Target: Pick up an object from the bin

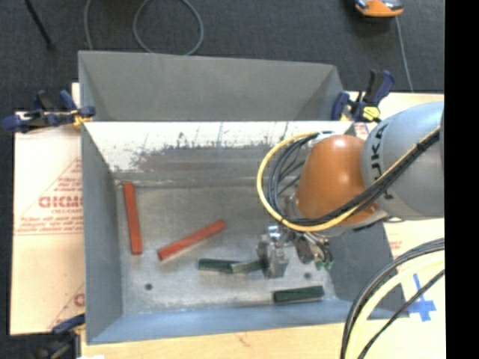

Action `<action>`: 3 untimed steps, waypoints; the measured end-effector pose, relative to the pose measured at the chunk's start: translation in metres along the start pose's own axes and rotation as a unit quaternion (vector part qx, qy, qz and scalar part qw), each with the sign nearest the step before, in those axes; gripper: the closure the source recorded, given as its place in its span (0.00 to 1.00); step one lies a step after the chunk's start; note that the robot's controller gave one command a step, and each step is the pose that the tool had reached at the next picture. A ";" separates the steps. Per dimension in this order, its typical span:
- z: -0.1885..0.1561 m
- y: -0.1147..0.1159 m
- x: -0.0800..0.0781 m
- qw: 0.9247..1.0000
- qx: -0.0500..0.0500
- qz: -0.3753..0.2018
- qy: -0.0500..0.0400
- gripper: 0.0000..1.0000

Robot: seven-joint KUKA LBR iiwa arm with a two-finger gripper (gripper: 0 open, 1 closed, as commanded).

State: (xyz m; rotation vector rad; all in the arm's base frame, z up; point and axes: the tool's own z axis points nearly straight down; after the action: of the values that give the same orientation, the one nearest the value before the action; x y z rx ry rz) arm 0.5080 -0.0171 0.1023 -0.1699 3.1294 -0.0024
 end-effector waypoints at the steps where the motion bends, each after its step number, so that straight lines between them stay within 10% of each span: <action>1: -0.126 0.012 -0.003 1.000 0.000 0.000 -0.002 1.00; 2: -0.122 0.012 -0.002 1.000 0.000 0.000 0.002 0.00; 3: 0.031 0.054 -0.013 0.998 -0.001 -0.058 -0.003 0.00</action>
Offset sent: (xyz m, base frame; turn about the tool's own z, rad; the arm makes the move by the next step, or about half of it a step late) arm -0.0018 0.0131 0.1211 0.0033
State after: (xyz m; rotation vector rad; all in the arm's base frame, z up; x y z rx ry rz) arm 0.5154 0.0382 0.0711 -0.3513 3.1086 -0.0004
